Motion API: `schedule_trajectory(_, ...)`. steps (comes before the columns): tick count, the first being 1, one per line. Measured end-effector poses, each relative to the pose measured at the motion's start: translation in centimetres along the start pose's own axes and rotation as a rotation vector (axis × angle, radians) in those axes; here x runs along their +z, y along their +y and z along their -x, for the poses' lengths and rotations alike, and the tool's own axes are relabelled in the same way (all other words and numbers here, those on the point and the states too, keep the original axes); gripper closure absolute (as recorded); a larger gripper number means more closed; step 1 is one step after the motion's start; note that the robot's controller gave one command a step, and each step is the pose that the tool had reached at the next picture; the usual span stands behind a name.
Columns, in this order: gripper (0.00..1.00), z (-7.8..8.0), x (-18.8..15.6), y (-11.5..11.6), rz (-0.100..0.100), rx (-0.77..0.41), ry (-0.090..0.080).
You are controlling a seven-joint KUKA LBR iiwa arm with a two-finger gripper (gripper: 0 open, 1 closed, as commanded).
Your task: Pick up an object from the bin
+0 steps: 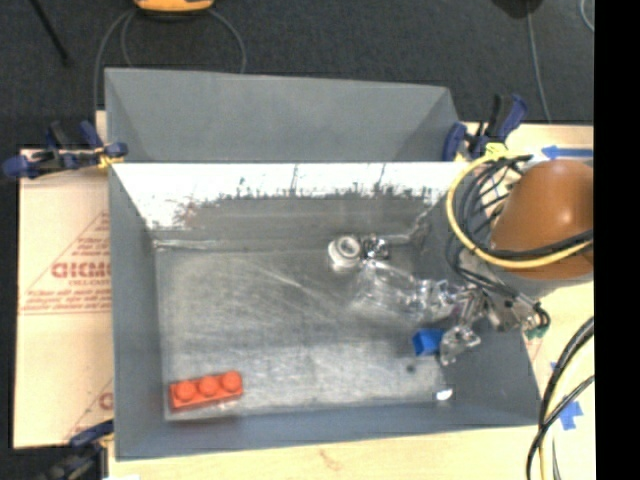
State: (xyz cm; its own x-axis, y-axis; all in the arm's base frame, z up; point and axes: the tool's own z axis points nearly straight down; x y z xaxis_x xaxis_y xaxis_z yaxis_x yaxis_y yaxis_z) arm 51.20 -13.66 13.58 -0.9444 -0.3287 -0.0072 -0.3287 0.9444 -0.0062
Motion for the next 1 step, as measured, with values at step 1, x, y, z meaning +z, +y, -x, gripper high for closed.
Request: schedule_trajectory(1,1.0,-0.35,-9.39,0.08,-0.001,0.004,-0.002)
